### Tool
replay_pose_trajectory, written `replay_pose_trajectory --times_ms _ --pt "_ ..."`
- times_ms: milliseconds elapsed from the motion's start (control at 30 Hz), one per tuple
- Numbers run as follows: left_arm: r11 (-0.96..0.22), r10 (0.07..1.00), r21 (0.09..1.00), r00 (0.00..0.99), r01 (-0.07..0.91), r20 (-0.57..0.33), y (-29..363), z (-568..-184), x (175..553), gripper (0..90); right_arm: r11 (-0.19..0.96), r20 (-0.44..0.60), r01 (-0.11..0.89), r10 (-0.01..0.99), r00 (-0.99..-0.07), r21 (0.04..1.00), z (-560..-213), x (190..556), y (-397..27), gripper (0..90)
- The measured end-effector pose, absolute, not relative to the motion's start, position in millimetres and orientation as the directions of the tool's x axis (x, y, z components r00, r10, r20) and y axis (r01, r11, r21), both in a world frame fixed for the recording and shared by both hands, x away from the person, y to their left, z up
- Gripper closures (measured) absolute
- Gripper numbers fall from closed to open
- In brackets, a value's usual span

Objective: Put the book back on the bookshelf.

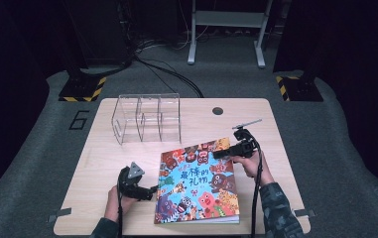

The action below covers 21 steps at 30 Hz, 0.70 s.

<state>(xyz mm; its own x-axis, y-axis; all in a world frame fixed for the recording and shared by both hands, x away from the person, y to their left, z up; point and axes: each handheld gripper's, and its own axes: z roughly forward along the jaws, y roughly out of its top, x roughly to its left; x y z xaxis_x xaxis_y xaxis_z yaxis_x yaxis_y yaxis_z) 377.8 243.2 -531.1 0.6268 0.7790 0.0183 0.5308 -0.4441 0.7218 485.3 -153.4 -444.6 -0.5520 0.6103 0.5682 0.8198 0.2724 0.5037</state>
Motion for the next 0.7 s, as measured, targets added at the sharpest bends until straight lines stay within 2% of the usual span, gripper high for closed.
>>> replay_pose_trajectory --times_ms 100,400,567,700 --pt "-0.447 0.777 0.721 0.629 0.529 0.02 243 -531 378 2.6 0.279 0.559 0.813 0.611 -0.56 0.511 -442 484 -153 61.1" --pt "-0.447 0.778 0.722 0.629 0.529 0.02 243 -531 378 2.6 0.311 0.494 0.715 0.551 -0.673 0.627 -425 476 -148 63.8" --pt "-0.448 0.777 0.722 0.63 0.528 0.022 244 -531 378 2.6 0.316 0.471 0.684 0.537 -0.7 0.657 -421 474 -147 64.3" --pt "-0.437 0.774 0.719 0.633 0.54 -0.006 246 -530 378 2.7 0.32 0.451 0.654 0.518 -0.727 0.686 -420 473 -146 64.9"
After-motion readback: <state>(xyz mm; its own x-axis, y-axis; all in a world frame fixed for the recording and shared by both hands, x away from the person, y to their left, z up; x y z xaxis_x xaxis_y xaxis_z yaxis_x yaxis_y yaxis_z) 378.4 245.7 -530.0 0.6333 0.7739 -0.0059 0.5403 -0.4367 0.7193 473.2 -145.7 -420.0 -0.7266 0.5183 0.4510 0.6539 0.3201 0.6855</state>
